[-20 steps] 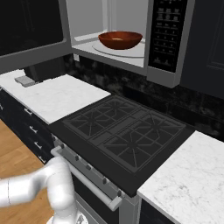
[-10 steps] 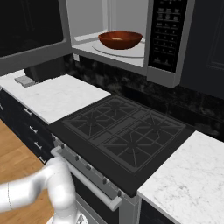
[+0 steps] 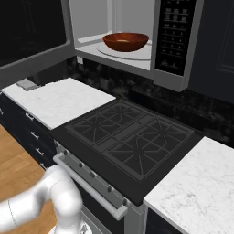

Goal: Pick the sweet potato from the sink and place it in the bowl. Then pick the bowl and place it in the microwave. Then close the microwave door and press the start button.

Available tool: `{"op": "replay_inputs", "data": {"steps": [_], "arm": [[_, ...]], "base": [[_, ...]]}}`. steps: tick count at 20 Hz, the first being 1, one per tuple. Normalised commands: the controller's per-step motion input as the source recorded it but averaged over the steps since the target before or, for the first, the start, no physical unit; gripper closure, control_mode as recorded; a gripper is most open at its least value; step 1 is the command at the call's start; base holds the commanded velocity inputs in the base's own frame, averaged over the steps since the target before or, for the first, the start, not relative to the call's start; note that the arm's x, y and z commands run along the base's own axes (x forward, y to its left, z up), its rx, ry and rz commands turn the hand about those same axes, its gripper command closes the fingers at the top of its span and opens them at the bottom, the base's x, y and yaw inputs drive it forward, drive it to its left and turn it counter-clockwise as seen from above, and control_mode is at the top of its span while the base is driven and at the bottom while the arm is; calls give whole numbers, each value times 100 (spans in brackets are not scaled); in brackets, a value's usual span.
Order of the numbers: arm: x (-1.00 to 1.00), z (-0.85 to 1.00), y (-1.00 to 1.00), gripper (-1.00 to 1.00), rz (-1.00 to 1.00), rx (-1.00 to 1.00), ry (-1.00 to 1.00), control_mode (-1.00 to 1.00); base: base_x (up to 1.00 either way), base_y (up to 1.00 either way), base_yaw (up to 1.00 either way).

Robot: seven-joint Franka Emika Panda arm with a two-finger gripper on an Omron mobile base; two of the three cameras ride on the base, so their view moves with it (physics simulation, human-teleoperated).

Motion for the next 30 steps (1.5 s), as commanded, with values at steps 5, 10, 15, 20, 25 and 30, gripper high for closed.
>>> {"op": "replay_inputs", "data": {"steps": [5, 10, 15, 20, 25, 30], "arm": [[0, 0, -92, -100, 0, 16, -19, -100], [0, 10, -80, -100, 0, 15, -18, -100], [0, 33, -68, -100, 0, 15, -15, -100], [0, 45, -68, -100, 0, 16, -15, -100], [0, 48, -77, -100, 0, 18, -16, -100], [2, 44, -78, -100, 0, 19, -12, -100]], "base": [[0, 0, 0], [0, 0, 0], [0, 0, 0], [0, 0, 0], [0, 0, 0], [0, 0, 0]]}}
